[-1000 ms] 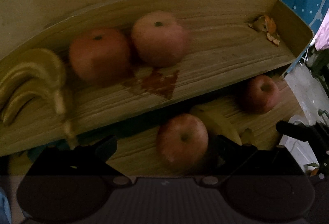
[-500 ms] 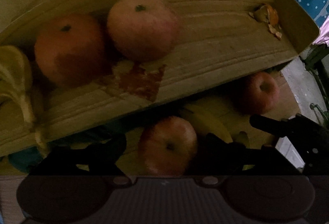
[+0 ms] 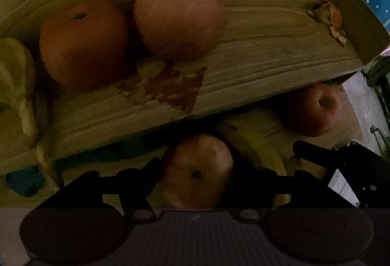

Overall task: Organize fruits
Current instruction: 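Grasp a red apple with the left tool while the right tool reaches toward a banana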

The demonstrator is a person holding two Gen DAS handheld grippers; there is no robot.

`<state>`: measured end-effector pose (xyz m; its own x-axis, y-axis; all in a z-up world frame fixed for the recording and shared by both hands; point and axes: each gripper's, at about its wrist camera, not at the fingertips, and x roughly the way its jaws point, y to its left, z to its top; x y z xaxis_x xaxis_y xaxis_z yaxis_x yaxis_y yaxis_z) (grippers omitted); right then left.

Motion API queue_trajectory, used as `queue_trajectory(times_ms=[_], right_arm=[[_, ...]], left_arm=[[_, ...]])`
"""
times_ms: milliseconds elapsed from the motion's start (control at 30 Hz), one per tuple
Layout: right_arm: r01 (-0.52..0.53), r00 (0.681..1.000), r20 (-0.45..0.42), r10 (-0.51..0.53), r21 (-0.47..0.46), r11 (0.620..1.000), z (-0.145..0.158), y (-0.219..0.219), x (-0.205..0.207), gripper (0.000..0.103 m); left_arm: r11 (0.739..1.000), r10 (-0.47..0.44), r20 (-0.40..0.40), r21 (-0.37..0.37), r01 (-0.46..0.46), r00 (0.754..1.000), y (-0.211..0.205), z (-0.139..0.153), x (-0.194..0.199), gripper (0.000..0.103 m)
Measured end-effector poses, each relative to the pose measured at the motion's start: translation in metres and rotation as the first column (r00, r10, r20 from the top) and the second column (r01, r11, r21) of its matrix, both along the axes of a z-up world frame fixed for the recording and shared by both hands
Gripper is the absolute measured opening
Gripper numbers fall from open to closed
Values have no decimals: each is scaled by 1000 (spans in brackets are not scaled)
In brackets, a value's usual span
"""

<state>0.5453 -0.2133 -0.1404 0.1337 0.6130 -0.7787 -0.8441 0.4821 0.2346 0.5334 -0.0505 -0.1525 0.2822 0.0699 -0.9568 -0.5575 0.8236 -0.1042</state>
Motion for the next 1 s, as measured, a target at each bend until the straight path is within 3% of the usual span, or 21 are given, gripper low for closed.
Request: queue_trajectory(times_ms=[333, 500, 600, 800, 1000], right_arm=[[19, 1000, 22, -19, -9, 1000, 5, -3, 0, 81], [61, 998, 2, -61, -57, 996, -4, 13, 4, 71], [78, 997, 4, -78, -85, 993, -9, 23, 2, 65], [104, 992, 85, -93, -146, 984, -12, 40, -11, 64], [125, 985, 138, -105, -145, 982, -14, 40, -27, 47]], left_arm=[[991, 136, -22, 1, -136, 990, 18, 5, -50, 68], [982, 190, -27, 0, -190, 981, 20, 5, -72, 68], [979, 203, -31, 1, -203, 979, 19, 6, -81, 68], [978, 211, -29, 6, -211, 977, 19, 5, -95, 68], [979, 205, -19, 3, -205, 979, 14, 0, -106, 68]])
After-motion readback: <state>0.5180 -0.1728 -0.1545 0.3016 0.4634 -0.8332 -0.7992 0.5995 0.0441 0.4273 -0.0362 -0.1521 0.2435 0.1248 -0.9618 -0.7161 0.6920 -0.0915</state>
